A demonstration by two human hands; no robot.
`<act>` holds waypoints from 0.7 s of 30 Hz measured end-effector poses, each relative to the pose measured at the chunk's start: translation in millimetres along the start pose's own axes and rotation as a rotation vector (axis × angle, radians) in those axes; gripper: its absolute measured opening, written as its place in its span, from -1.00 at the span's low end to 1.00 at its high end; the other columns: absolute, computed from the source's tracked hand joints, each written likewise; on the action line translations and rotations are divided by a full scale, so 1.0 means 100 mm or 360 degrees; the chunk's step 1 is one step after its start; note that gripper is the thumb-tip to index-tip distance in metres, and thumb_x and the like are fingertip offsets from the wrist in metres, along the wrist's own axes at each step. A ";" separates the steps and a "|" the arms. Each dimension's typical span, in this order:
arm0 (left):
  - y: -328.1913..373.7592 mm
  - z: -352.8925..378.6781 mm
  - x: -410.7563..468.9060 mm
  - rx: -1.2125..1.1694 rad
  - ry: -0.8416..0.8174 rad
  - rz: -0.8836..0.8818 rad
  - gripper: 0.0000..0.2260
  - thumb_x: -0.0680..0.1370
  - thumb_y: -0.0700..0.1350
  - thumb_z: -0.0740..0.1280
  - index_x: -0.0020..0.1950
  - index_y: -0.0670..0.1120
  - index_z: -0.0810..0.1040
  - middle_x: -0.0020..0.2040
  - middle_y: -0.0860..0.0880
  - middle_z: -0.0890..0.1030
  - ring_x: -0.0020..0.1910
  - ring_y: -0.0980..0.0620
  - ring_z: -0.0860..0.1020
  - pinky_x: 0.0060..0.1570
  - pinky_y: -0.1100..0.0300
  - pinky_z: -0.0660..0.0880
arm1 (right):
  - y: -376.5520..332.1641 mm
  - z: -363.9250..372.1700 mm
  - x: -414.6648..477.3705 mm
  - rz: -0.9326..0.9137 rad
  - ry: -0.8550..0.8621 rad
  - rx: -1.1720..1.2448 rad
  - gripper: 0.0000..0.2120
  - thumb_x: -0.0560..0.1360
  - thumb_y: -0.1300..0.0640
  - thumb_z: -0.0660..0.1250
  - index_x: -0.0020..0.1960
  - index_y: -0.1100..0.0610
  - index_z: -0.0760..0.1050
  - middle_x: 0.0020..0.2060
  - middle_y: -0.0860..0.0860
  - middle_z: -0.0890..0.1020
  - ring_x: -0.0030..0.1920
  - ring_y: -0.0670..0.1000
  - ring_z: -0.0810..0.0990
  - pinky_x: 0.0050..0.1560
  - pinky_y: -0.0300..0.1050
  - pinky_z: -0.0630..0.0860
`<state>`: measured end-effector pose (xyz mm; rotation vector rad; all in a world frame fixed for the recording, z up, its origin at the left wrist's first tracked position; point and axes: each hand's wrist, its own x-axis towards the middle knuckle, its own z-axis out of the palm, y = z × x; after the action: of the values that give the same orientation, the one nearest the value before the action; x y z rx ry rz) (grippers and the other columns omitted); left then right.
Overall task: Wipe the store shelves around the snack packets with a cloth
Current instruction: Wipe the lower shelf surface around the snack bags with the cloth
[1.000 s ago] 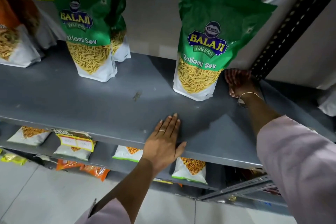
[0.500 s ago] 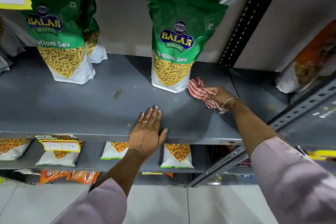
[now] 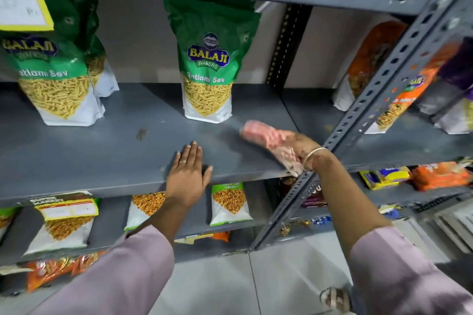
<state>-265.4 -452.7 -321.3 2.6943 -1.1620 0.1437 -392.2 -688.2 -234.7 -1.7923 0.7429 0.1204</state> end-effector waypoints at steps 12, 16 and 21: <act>-0.03 0.04 0.00 0.0008 0.0024 -0.0014 -0.41 0.53 0.10 -0.04 0.28 -0.31 0.46 0.30 -0.26 0.48 0.29 -0.19 0.45 0.29 -0.10 0.32 | 0.13 0.85 -0.02 0.0125 0.0731 -0.1179 -0.65 0.53 0.21 0.27 0.32 0.11 0.44 0.18 0.14 0.62 0.14 0.14 0.62 0.17 -0.02 0.54; -0.02 0.01 -0.02 -0.0021 0.0006 -0.0010 -0.40 0.52 0.09 -0.05 0.28 -0.33 0.45 0.29 -0.28 0.47 0.28 -0.21 0.45 0.29 -0.10 0.32 | -0.05 0.71 -0.29 -0.0114 -0.0087 -0.0923 -0.66 0.55 0.23 0.24 0.27 -0.05 0.50 0.07 0.16 0.64 -0.05 0.12 0.66 -0.06 -0.09 0.55; -0.01 0.01 0.00 -0.0053 -0.0007 -0.0024 -0.42 0.50 0.05 -0.02 0.25 -0.34 0.47 0.26 -0.29 0.50 0.25 -0.21 0.48 0.26 -0.12 0.35 | -0.22 0.12 -0.30 -0.0142 -0.0057 -0.0311 -0.68 0.58 0.15 0.22 0.32 0.13 0.47 0.24 -0.06 0.55 0.19 -0.10 0.54 0.17 -0.37 0.48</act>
<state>-264.8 -452.2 -322.1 2.6748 -1.1350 0.1154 -401.1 -661.5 -207.5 -2.0006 0.6423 0.1698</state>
